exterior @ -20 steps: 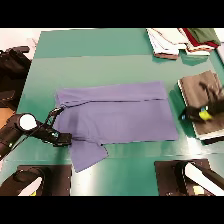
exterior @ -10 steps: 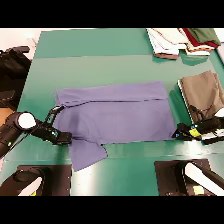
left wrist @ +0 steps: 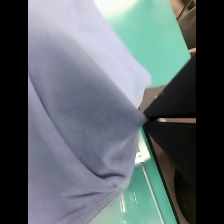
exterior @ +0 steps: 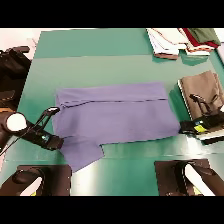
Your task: Fold the shirts.
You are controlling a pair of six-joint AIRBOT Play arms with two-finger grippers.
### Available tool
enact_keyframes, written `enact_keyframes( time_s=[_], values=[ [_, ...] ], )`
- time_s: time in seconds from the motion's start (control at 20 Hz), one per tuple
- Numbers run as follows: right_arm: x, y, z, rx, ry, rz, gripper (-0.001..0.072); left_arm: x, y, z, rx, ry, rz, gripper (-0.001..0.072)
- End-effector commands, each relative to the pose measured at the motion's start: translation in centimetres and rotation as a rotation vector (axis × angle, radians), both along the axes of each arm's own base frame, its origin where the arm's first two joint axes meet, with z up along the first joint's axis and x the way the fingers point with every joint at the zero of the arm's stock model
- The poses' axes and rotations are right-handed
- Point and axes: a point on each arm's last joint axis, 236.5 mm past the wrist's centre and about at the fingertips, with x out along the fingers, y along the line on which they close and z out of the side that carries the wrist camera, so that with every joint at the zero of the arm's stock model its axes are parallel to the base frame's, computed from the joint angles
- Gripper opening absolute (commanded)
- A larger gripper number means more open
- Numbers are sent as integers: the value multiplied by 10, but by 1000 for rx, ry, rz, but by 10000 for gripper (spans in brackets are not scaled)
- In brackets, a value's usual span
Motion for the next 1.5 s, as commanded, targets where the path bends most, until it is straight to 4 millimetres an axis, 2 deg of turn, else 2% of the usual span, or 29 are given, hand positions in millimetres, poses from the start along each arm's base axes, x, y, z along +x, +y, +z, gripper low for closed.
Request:
enact_keyframes(
  time_s=[0.0, 0.05, 0.15, 0.25, 0.35, 0.55, 0.65, 0.75, 0.85, 1.0, 1.05, 1.1, 1.15, 1.2, 1.3, 1.4, 1.45],
  values=[
    [-25, -17, 24, -118, -24, 29, 14, -19, 9, 17, 13, -19, -36, 22],
    [-20, -17, 27, -126, -54, 13, 14, -11, 11, 19, 21, -56, -34, 22],
    [-4, -20, 35, -123, -72, 7, 14, 27, 19, 28, 63, -193, -13, 22],
    [22, -24, 42, -117, -84, 8, 14, 76, 32, 46, 133, -343, 2, 21],
    [59, -18, 46, -103, -107, 51, 13, 118, 39, 56, 191, -428, -8, 22],
    [133, -6, 41, -99, -114, 124, 14, 194, 38, 45, 238, -476, -13, 22],
    [166, -2, 38, -97, -117, 145, 14, 228, 47, 34, 244, -470, 29, 22],
    [194, -1, 34, -96, -131, 151, 14, 256, 51, 24, 248, -474, 51, 22],
    [215, 9, 29, -39, -134, 140, 14, 276, 47, 14, 236, -481, 48, 22],
    [237, 22, 26, 67, -151, 115, 16, 289, 42, 9, 221, -505, 44, 39],
    [243, 26, 28, 107, -168, 112, 52, 291, 42, 12, 220, -514, 45, 331],
    [249, 29, 30, 146, -186, 112, 266, 292, 42, 15, 218, -515, 54, 600],
    [252, 30, 32, 175, -198, 108, 473, 291, 42, 18, 221, -507, 52, 606],
    [253, 27, 34, 199, -201, 105, 565, 290, 41, 23, 216, -501, 55, 609],
    [244, 15, 30, 214, -181, 109, 566, 287, 28, 28, 159, -481, 76, 583],
    [228, -1, 18, 239, -127, 69, 565, 284, 2, 31, 39, -456, 119, 101],
    [220, -7, 10, 262, -104, 37, 565, 286, -11, 34, -22, -456, 144, 24]
  ],
)
